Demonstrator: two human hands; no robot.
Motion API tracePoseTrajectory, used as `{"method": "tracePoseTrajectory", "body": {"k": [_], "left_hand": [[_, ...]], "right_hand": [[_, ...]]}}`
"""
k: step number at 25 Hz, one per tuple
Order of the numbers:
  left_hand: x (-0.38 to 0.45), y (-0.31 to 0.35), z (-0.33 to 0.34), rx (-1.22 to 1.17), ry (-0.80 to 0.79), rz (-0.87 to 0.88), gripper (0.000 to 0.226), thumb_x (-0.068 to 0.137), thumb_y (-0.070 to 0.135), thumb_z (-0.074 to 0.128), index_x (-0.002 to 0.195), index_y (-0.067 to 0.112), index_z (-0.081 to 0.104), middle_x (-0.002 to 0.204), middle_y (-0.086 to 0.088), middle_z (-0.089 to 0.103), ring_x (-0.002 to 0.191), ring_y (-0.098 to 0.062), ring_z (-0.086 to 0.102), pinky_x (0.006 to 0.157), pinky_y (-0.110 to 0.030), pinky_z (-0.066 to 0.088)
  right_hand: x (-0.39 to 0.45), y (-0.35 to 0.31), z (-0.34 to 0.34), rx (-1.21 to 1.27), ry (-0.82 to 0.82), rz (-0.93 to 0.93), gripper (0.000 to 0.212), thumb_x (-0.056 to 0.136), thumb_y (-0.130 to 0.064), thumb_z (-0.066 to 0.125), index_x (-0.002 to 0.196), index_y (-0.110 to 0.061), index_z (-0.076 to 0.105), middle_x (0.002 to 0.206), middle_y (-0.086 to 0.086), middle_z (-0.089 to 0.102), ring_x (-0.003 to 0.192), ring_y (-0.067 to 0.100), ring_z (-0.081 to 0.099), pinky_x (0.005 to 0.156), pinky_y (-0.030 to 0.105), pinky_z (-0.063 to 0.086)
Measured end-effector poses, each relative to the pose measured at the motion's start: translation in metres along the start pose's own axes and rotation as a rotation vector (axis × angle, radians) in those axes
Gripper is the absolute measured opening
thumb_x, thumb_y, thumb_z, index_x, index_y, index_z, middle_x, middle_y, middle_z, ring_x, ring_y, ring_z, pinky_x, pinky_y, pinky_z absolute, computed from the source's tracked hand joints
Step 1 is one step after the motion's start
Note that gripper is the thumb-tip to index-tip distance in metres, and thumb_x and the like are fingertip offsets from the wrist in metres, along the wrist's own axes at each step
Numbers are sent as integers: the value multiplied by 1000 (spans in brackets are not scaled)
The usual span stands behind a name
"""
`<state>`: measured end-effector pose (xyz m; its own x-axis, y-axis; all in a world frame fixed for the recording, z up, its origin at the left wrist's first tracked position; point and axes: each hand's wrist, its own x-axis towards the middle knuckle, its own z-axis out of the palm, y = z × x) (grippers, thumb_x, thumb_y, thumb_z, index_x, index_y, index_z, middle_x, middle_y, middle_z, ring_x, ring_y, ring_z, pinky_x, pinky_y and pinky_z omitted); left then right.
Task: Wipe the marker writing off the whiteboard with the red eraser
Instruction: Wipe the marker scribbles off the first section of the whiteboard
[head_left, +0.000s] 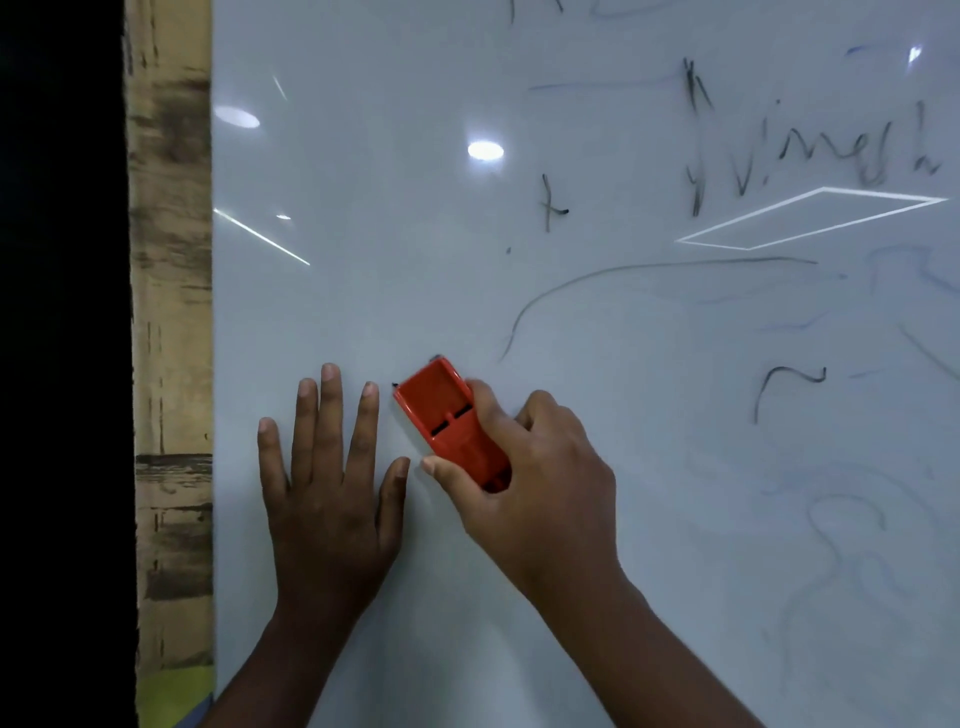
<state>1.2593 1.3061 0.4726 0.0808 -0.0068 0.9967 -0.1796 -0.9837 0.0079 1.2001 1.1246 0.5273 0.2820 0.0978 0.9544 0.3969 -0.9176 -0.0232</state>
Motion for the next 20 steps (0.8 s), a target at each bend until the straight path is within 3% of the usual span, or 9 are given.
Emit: {"method": "tracePoseTrajectory", "body": {"k": [3, 6, 10, 16, 18, 20], "left_hand": [[-3, 0, -1, -4, 10, 15, 70, 107, 40, 44, 167, 11, 25, 174, -21, 20, 163, -36, 16, 130, -60, 12], [-1, 1, -3, -30, 41, -5, 65, 105, 37, 49, 163, 10, 39, 171, -20, 31, 159, -37, 27, 127, -57, 18], [28, 4, -13, -120, 139, -119, 51, 108, 29, 45, 155, 12, 52, 162, -13, 45, 148, -32, 44, 109, -55, 30], [126, -15, -15, -34, 120, -21, 57, 115, 38, 32, 167, 13, 31, 176, -12, 20, 164, -29, 15, 127, -56, 16], [129, -12, -10, 41, 89, -31, 62, 116, 42, 26, 170, 13, 19, 178, -13, 11, 165, -30, 9, 130, -58, 11], [125, -11, -7, 57, 85, -21, 63, 115, 43, 24, 170, 14, 15, 178, -13, 9, 165, -31, 7, 131, -59, 10]], "right_hand": [[21, 17, -11, -14, 42, 23, 71, 82, -77, 57, 142, -37, 58, 87, -7, 50, 76, 15, 53, 57, 27, 45], [41, 53, -35, 138, 84, 282, 73, 76, -83, 62, 140, -45, 60, 87, -8, 56, 76, 14, 62, 67, 33, 52], [52, 108, -67, 289, 203, 509, 83, 70, -81, 66, 138, -34, 65, 91, -4, 68, 83, 18, 68, 86, 42, 56], [79, 135, -84, 265, 309, 572, 78, 77, -77, 71, 138, -29, 66, 96, 5, 72, 95, 24, 69, 91, 45, 55], [86, 118, -71, 238, 348, 527, 76, 76, -78, 66, 135, -29, 68, 89, 5, 70, 86, 27, 69, 82, 46, 57], [84, 86, -50, 178, 326, 383, 71, 78, -73, 64, 135, -29, 67, 83, 3, 61, 75, 26, 63, 68, 38, 52]]}}
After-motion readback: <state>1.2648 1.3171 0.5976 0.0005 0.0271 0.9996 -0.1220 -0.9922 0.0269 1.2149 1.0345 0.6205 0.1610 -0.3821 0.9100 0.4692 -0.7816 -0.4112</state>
